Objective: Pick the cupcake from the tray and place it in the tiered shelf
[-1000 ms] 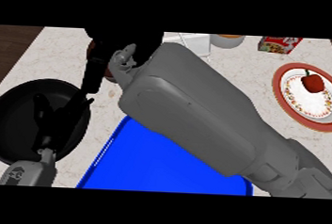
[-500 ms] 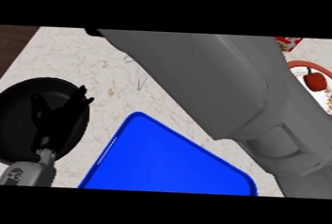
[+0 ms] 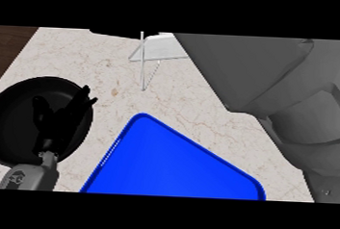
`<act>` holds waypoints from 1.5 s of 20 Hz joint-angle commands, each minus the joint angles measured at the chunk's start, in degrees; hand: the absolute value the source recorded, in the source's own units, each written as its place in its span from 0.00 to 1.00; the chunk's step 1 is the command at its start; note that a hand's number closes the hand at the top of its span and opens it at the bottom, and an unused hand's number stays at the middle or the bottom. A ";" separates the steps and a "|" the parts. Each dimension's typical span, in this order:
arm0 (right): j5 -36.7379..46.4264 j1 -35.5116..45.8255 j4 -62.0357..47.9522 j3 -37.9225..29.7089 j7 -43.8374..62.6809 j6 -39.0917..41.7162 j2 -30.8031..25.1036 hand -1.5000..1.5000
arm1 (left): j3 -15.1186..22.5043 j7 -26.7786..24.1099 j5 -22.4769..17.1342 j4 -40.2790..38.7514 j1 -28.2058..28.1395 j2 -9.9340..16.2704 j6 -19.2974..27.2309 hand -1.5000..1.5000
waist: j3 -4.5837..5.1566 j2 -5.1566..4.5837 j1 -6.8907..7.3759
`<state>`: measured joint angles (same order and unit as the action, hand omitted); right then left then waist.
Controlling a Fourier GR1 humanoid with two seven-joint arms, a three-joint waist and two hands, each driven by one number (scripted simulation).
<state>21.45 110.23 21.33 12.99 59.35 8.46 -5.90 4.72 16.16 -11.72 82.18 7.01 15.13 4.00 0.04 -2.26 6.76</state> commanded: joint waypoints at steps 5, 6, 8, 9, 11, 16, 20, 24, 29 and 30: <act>-0.29 2.92 -8.73 -1.65 -3.17 3.72 0.05 1.00 | -0.18 3.36 -0.84 -2.78 1.60 -0.44 -0.10 0.50 | 0.45 -0.77 0.10; 0.96 0.29 -9.58 -0.57 -5.72 2.03 0.10 1.00 | 0.61 1.35 0.08 -2.14 -0.30 -0.66 -0.18 0.50 | 0.45 -1.02 0.53; 1.18 0.11 -10.66 -0.40 -7.74 4.25 -0.71 1.00 | 0.32 1.80 0.27 -2.35 0.26 -0.83 0.55 0.50 | 0.40 -1.00 0.18; 1.67 -0.14 -11.12 -0.19 -8.12 2.79 -0.67 1.00 | 0.87 1.63 0.26 -1.60 -0.31 -1.18 0.39 0.50 | 0.41 -1.07 0.65; 2.55 -1.10 -12.14 0.42 -9.80 2.72 -1.27 1.00 | -0.34 2.70 -0.72 -1.60 0.06 0.06 -0.36 0.50 | 0.35 -0.85 0.27; 3.44 -2.06 -14.15 0.64 -11.68 1.01 -1.71 1.00 | 0.95 2.00 -0.08 -0.63 -0.60 -0.68 -0.51 0.50 | 0.34 -1.14 1.12; 4.68 -2.41 -15.08 1.55 -12.82 -0.57 -0.43 1.00 | 2.06 2.45 0.63 -0.76 -0.10 -1.74 0.10 0.50 | 0.35 -1.28 1.42; 4.84 -3.38 -15.38 1.34 -16.65 -1.13 -1.98 1.00 | 0.99 2.74 0.25 -2.02 1.12 -1.15 -0.11 0.50 | 0.32 -1.38 0.77; 4.77 -3.57 -16.31 0.95 -18.56 -1.01 -1.62 1.00 | 1.30 2.01 0.15 -1.74 0.31 -1.23 -0.80 0.50 | 0.35 -1.42 1.49; 4.69 -3.36 -16.25 0.74 -18.72 -1.80 -1.70 1.00 | 1.36 1.99 0.73 -1.80 0.41 -1.33 -0.16 0.50 | 0.33 -1.32 1.37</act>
<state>25.93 106.99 5.66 13.83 41.90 7.36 -7.59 5.24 17.24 -11.35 82.59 8.39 14.60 3.72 -0.07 -3.37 8.04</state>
